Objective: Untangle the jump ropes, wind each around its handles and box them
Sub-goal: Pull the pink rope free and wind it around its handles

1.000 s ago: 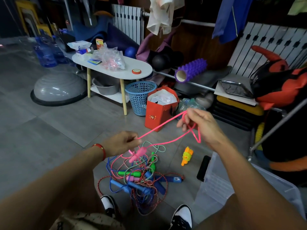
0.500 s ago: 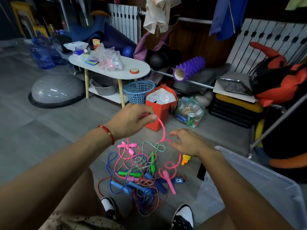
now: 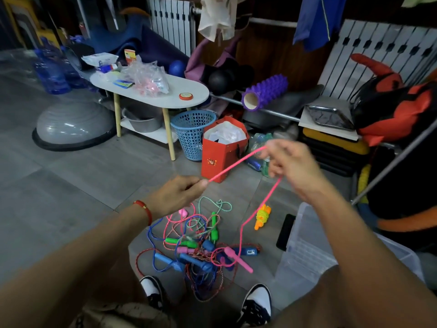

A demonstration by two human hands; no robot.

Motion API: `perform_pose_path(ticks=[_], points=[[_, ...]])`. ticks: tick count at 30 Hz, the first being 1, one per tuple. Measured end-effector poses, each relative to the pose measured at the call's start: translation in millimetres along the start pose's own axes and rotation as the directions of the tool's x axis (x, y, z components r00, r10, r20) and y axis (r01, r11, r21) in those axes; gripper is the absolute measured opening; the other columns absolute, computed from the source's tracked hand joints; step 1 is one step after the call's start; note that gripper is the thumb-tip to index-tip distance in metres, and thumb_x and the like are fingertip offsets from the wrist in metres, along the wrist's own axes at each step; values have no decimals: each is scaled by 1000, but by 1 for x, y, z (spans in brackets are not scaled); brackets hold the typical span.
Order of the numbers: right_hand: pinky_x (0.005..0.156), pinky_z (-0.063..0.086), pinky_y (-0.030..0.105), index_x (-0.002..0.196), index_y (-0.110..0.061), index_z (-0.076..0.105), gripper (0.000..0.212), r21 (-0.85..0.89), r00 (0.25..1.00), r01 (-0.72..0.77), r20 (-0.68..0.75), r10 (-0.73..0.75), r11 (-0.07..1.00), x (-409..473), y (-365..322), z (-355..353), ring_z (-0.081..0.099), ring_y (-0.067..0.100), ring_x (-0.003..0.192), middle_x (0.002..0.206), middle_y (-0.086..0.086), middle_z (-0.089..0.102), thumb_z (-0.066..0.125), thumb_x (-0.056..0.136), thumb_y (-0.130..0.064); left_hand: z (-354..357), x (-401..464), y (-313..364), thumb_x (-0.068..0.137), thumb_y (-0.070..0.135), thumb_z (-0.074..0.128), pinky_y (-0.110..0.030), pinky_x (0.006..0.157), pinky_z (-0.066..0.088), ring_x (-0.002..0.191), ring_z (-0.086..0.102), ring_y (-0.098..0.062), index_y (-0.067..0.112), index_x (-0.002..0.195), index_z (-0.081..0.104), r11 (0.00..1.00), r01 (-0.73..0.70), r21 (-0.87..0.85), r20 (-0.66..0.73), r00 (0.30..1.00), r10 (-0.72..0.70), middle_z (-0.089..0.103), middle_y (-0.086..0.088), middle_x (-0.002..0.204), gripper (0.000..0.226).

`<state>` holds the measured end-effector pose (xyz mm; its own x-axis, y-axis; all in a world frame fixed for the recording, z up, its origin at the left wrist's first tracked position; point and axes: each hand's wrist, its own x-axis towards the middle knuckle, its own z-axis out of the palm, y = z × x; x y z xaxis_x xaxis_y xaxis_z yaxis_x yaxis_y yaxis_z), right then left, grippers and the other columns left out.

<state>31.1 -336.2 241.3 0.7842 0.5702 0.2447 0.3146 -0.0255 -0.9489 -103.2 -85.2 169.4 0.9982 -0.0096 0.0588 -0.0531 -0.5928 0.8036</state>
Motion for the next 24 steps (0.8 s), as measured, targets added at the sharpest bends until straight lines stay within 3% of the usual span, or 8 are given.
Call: perform_pose_path(ticks=[2,6,8,11,15,17,21,24], points=[[62,44,35,80,-6,63,30,47,994,-44,-93,48,998,-1,11,-28,43,12,48,54,-2,47,49,105,-17,-5,-12,-22,97,62,44,-39,60,43,58,45,-8,15,75,47,998,44,55,15,999,-45,46,5,63,52],[76,48,26,82,-9,76,23,-537,963,-158,100,248,829,-8,32,-37,67,15,76,83,8,74,59,97,-9,-7,-12,-22,104,43,45,-33,60,39,58,45,-3,16,77,50,992,-24,125,-11,1000,25,46,8,64,38],[87,47,24,111,-10,75,21,-686,916,-119,203,346,718,-13,36,-13,67,20,109,116,9,73,61,96,-12,-5,-4,1,103,39,48,-29,60,38,59,41,-5,15,76,51,980,-106,171,-20,994,111,44,6,64,37],[114,35,28,156,-21,30,75,-727,901,-5,295,319,686,-19,36,33,43,15,138,154,1,43,67,91,-27,-1,11,35,102,34,54,-19,56,34,56,42,-5,18,73,53,938,-232,259,13,971,237,44,7,60,33],[83,50,29,110,-29,62,17,-642,919,186,382,99,744,-21,18,67,61,-1,85,89,-16,67,64,93,-34,-2,22,53,98,37,62,-18,62,42,63,58,-4,18,81,69,905,-280,320,32,958,285,65,7,66,27],[65,48,27,91,-21,68,20,-632,898,222,429,96,742,-17,7,62,56,-2,55,54,-13,58,55,101,-32,-5,22,50,94,43,65,-25,59,44,59,57,-6,16,82,66,957,-222,189,0,974,226,68,3,67,30],[48,37,22,99,0,68,35,-326,831,-10,523,189,945,-16,-12,36,35,8,42,46,-10,37,42,108,-23,-1,11,25,94,51,61,-31,52,33,55,40,-11,8,71,52,991,-130,37,64,990,127,42,-2,59,50],[51,35,29,91,-1,66,38,-100,911,-77,397,111,992,-12,-25,4,33,16,44,49,-3,33,41,104,-27,2,-3,0,101,41,54,-27,55,40,58,52,-11,5,76,53,999,-40,24,87,995,37,51,-2,63,44]])
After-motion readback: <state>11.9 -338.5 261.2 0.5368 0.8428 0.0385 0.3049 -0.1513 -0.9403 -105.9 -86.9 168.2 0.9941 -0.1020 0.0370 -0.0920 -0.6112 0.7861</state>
